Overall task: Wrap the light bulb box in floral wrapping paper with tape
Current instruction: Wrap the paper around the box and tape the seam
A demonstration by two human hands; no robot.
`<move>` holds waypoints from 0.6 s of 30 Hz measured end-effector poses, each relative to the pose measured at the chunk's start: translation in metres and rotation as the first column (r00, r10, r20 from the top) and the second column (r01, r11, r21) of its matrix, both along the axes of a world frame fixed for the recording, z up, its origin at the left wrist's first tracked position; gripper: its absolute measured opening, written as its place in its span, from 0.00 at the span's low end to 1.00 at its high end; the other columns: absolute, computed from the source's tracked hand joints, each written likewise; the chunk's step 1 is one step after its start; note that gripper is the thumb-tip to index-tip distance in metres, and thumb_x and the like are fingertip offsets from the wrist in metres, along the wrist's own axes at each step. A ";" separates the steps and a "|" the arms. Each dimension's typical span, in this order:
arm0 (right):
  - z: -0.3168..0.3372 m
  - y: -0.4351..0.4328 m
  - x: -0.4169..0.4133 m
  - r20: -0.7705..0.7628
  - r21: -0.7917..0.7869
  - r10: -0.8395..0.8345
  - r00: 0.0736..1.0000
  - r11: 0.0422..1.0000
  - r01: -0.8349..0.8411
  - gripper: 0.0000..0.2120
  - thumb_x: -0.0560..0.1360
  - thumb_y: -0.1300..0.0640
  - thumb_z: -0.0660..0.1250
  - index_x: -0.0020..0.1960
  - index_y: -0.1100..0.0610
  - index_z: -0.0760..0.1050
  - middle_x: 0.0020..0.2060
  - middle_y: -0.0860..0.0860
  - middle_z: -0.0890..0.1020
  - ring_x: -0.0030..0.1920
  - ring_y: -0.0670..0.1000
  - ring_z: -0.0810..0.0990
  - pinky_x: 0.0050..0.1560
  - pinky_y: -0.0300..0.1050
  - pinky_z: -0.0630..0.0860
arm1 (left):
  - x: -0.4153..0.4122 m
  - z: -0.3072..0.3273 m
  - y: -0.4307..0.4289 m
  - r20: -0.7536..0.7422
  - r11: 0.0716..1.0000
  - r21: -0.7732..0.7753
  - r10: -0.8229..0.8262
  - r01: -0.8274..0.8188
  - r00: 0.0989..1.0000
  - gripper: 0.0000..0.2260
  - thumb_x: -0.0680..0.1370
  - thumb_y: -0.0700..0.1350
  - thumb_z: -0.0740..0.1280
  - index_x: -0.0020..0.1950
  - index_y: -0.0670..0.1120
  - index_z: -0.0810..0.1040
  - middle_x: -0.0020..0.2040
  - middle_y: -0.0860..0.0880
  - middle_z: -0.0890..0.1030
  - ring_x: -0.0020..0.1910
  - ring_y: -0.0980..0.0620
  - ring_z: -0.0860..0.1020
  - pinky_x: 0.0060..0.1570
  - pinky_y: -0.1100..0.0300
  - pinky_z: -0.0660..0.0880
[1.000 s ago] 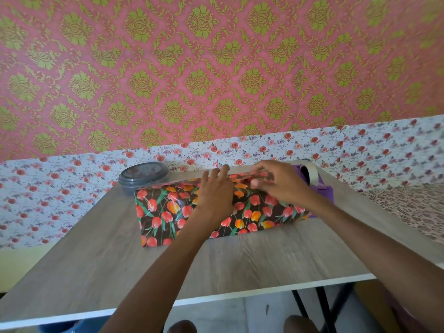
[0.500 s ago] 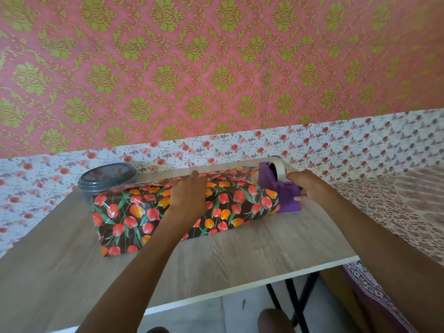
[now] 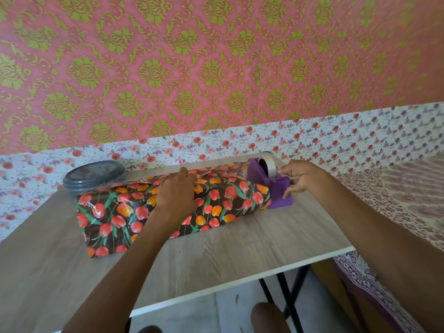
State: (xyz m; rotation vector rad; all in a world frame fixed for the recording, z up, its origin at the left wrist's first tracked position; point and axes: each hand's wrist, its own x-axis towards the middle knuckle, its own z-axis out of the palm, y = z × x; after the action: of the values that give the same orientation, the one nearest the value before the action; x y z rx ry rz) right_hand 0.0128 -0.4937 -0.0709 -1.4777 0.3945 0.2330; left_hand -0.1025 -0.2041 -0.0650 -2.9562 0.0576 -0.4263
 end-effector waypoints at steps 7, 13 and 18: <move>-0.018 -0.008 -0.011 0.126 0.075 -0.055 0.991 0.996 0.046 0.04 0.77 0.64 0.62 0.44 0.59 0.74 0.46 0.55 0.79 0.58 0.57 0.73 0.57 0.71 0.73 | -0.002 -0.002 0.000 0.019 0.999 -0.042 -0.016 0.017 1.000 0.27 0.73 0.50 0.74 0.69 0.47 0.71 0.61 0.46 0.72 0.57 0.43 0.77 0.55 0.50 0.76; -0.033 -0.013 -0.013 0.182 0.051 -0.046 0.982 0.998 0.037 0.03 0.76 0.64 0.66 0.43 0.59 0.76 0.49 0.56 0.78 0.60 0.57 0.71 0.54 0.62 0.78 | -0.003 -0.003 -0.001 0.016 0.999 -0.028 -0.015 0.015 1.000 0.28 0.73 0.50 0.74 0.70 0.47 0.70 0.62 0.45 0.72 0.58 0.42 0.77 0.56 0.50 0.76; -0.041 -0.019 -0.008 0.188 0.017 -0.019 0.982 1.000 0.016 0.01 0.75 0.63 0.70 0.45 0.60 0.78 0.49 0.55 0.77 0.60 0.59 0.73 0.51 0.58 0.80 | -0.003 -0.004 -0.001 0.014 0.999 -0.041 -0.015 0.016 1.000 0.29 0.72 0.50 0.75 0.70 0.47 0.70 0.62 0.46 0.72 0.58 0.42 0.77 0.55 0.50 0.77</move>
State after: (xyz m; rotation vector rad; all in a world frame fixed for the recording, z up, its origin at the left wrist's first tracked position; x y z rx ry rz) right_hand 0.0051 -0.5124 -0.1121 -1.4662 0.2520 0.0804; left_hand -0.1054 -0.2051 -0.0688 -2.9947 0.0707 -0.4559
